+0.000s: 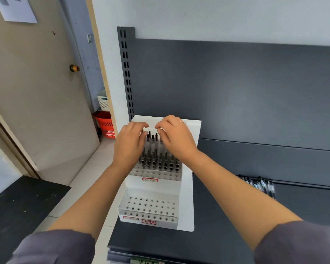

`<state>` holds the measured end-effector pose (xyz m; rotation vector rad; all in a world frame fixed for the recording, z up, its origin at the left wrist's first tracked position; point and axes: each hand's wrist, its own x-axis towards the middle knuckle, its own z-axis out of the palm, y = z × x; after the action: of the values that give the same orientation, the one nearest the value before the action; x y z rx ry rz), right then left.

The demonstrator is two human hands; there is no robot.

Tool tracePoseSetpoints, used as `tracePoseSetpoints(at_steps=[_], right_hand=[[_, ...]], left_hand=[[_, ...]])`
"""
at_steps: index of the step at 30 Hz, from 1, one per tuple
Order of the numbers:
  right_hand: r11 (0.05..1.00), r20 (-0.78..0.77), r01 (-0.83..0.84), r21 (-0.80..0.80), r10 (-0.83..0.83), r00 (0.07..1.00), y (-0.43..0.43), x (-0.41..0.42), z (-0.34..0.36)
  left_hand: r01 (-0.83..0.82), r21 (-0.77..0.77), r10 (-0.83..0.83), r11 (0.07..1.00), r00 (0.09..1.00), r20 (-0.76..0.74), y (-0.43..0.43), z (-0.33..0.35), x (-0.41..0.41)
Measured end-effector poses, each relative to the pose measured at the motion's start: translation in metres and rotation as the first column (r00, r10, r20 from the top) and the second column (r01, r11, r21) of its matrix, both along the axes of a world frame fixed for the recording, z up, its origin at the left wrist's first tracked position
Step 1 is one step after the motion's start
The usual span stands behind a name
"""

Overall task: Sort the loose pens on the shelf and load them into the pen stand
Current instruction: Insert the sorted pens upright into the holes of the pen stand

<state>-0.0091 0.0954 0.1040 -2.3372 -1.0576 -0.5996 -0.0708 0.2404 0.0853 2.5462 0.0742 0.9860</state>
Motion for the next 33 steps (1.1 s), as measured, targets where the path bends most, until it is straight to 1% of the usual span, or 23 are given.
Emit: tracePoseSetpoints(at_steps=[2,4,9,12,13,15,18,21,23,26,33], right_hand=[[1.0,0.01,0.02,0.008,-0.02,1.0,-0.023,0.002,0.0],[0.999,0.014,0.045,0.0,-0.045,0.999,-0.052,0.004,-0.001],[0.988,-0.006,0.136,-0.066,-0.137,0.991,-0.151,0.014,-0.006],[0.976,-0.065,0.199,-0.087,-0.205,0.977,-0.217,0.019,-0.016],[0.971,-0.11,0.218,-0.099,-0.229,0.967,-0.235,0.02,-0.022],[0.956,-0.235,0.248,-0.157,-0.28,0.931,-0.276,0.023,-0.035],[0.926,-0.411,0.264,-0.269,-0.358,0.839,-0.322,0.027,-0.058],[0.913,-0.524,0.259,-0.315,-0.395,0.754,-0.355,0.031,-0.078],[0.91,-0.567,0.266,-0.318,-0.408,0.715,-0.366,0.035,-0.088],[0.899,-0.587,0.283,-0.335,-0.434,0.684,-0.372,0.049,-0.101],[0.869,-0.644,0.287,-0.404,-0.493,0.585,-0.363,0.09,-0.13]], left_hand=[[-0.004,0.09,0.001,0.996,1.0,0.028,-0.02,0.007,0.001],[0.012,0.145,-0.018,0.989,0.999,0.034,-0.048,0.012,0.004],[0.108,0.223,-0.113,0.969,0.994,0.012,-0.145,0.011,0.018],[0.193,0.216,-0.191,0.957,0.981,-0.031,-0.204,0.0,0.027],[0.213,0.207,-0.206,0.955,0.977,-0.056,-0.219,-0.006,0.029],[0.257,0.181,-0.229,0.949,0.96,-0.16,-0.251,-0.024,0.034],[0.31,0.136,-0.244,0.941,0.9,-0.36,-0.287,-0.055,0.04],[0.342,0.118,-0.242,0.932,0.833,-0.498,-0.311,-0.078,0.049],[0.35,0.104,-0.239,0.931,0.799,-0.552,-0.319,-0.087,0.056],[0.342,0.088,-0.219,0.936,0.759,-0.613,-0.326,-0.099,0.075],[0.283,-0.001,-0.193,0.959,0.65,-0.735,-0.327,-0.135,0.127]])
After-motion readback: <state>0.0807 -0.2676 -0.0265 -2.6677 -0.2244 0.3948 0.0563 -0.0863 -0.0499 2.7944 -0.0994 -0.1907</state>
